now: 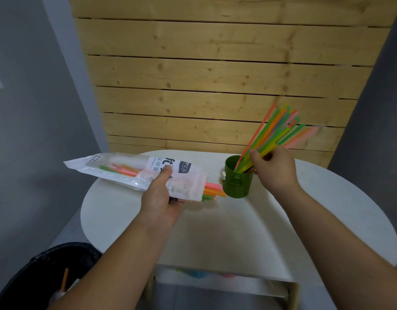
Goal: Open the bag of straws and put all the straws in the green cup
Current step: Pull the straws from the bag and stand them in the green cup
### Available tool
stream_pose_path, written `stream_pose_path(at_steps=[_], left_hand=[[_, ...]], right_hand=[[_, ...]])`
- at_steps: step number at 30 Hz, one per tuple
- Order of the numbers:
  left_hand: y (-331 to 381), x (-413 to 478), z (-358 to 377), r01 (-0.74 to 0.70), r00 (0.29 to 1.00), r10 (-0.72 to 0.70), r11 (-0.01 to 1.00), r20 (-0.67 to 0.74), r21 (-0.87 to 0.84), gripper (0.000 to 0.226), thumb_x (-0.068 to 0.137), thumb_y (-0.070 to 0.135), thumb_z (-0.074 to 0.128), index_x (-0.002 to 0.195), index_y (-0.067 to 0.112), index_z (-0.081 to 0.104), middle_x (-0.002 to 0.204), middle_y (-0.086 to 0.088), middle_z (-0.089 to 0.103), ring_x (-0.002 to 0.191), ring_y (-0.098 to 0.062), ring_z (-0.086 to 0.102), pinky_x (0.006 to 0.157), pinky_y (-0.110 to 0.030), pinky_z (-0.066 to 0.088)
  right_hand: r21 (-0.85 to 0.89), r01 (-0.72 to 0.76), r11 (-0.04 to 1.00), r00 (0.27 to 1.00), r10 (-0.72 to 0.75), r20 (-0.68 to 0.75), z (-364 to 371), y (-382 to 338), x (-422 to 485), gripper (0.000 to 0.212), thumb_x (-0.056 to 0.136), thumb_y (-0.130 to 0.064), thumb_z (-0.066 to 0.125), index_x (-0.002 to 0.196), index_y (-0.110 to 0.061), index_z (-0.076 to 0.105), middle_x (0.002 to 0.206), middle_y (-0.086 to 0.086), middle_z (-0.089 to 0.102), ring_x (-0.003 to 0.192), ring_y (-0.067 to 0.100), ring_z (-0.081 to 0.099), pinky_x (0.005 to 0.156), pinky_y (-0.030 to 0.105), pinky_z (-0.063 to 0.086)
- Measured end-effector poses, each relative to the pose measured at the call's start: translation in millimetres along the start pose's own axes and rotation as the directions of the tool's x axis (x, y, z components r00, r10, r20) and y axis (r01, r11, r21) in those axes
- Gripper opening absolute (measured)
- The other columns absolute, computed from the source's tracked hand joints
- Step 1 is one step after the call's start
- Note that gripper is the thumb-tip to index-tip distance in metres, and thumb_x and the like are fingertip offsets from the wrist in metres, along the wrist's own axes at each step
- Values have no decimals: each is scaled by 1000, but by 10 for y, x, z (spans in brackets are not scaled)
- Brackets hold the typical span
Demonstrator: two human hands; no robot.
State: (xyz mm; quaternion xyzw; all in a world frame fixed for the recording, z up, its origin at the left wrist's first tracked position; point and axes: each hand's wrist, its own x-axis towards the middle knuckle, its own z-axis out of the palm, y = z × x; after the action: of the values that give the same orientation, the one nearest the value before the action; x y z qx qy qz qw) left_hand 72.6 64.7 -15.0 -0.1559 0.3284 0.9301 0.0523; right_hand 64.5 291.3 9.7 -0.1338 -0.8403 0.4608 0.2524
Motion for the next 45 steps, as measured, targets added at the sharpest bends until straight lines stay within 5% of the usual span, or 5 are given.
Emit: stream_pose_path(at_steps=[18, 24, 27, 32, 45], left_hand=[[-18, -58, 35, -34, 998, 33, 999, 56, 20, 45, 99, 15, 63, 143, 13, 54, 134, -13, 69, 122, -31, 67, 102, -53, 53], [19, -86, 56, -20, 999, 20, 1000, 47, -4, 45, 99, 15, 63, 143, 13, 54, 133, -12, 70, 121, -29, 68, 90, -47, 59], [34, -103, 80, -18, 999, 19, 1000, 31, -16, 42, 99, 13, 64, 140, 13, 57, 131, -12, 71, 118, -28, 69, 82, -46, 62], [16, -137, 97, -12, 1000, 12, 1000, 18, -6, 40, 98, 13, 65, 137, 12, 59, 127, -13, 73, 114, -29, 71, 77, -47, 63], [87, -30, 20, -43, 998, 45, 999, 41, -33, 47, 98, 17, 66, 143, 13, 54, 135, -16, 68, 122, -35, 67, 104, -62, 49]], right_hand=[[286, -197, 938, 980, 188, 60, -59, -30, -202, 42, 80, -28, 81, 112, -9, 61, 76, -2, 61, 71, 14, 66, 70, 39, 61], [136, -525, 840, 842, 489, 229, -132, -136, -455, 48, 81, -51, 73, 97, -9, 54, 94, 11, 60, 83, 26, 63, 66, 37, 56], [291, -557, 778, 788, 385, 480, -110, -226, -653, 37, 90, -45, 66, 93, -8, 65, 79, 9, 60, 69, 21, 58, 60, 31, 51], [368, -253, 895, 897, 74, 436, 2, -353, -812, 10, 85, -18, 76, 91, -10, 74, 65, 0, 68, 62, 13, 64, 59, 26, 55], [496, -413, 764, 880, 194, 433, -228, -262, -610, 4, 85, 2, 71, 84, -1, 73, 64, 9, 64, 58, 15, 59, 56, 22, 54]])
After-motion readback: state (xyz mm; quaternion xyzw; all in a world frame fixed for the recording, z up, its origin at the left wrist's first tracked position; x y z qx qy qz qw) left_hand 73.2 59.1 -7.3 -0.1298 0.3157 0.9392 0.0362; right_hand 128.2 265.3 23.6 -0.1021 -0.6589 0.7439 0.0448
